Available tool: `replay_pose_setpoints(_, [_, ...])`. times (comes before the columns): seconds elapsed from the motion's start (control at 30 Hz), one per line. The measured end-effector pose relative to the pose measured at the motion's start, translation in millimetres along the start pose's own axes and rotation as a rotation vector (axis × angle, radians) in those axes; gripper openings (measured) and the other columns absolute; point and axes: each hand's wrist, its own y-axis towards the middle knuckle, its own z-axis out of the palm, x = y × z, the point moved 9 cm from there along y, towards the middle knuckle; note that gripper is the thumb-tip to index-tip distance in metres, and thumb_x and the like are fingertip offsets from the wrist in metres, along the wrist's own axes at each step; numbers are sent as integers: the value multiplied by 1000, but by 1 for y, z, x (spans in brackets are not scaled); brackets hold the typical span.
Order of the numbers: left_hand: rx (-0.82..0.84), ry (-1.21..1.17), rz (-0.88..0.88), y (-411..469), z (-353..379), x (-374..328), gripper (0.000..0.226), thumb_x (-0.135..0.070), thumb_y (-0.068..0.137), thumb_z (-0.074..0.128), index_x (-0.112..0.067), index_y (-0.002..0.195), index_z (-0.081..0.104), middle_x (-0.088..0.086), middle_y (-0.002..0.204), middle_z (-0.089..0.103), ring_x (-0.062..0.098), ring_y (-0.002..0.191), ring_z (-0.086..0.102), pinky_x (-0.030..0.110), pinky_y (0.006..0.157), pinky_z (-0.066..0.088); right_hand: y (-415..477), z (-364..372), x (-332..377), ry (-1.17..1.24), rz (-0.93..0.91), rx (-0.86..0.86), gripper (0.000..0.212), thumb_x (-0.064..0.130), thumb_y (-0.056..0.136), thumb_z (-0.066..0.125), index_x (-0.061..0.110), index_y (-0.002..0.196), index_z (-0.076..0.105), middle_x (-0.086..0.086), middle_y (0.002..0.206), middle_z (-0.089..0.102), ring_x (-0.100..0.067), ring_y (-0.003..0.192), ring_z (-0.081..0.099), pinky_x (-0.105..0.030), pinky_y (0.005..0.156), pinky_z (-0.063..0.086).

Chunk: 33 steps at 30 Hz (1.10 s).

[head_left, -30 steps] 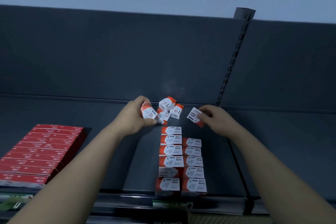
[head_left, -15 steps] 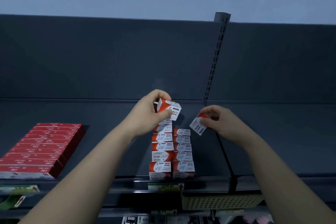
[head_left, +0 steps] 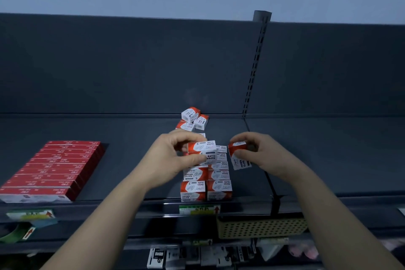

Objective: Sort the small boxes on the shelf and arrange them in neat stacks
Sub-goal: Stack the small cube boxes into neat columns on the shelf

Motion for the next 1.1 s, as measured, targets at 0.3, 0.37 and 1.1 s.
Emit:
replay_pose_setpoints(0.3, [-41, 192, 18, -30, 2, 18, 32, -29, 65, 83, -40, 94, 73, -13, 98, 54, 0, 107, 45, -1, 89, 27, -1, 18, 6, -12, -19, -53, 39, 14, 78, 76, 26, 111, 58, 10, 104, 66, -7, 98, 63, -31, 87, 53])
replay_pose_setpoints(0.37, [-52, 219, 23, -33, 4, 25, 32, -32, 65, 82, -41, 94, 73, -12, 101, 51, -1, 109, 40, -3, 89, 25, -2, 21, 6, -18, -21, -57, 34, 12, 77, 76, 24, 106, 61, 9, 100, 68, -7, 94, 64, -29, 84, 54])
replay_pose_setpoints(1.1, [-84, 248, 84, -35, 5, 50, 51, -20, 69, 84, -33, 113, 61, -13, 115, 42, -1, 105, 45, 10, 90, 39, -8, 44, 12, -206, -23, -31, 34, 16, 76, 78, 33, 102, 64, 11, 112, 57, -5, 98, 59, -28, 83, 55])
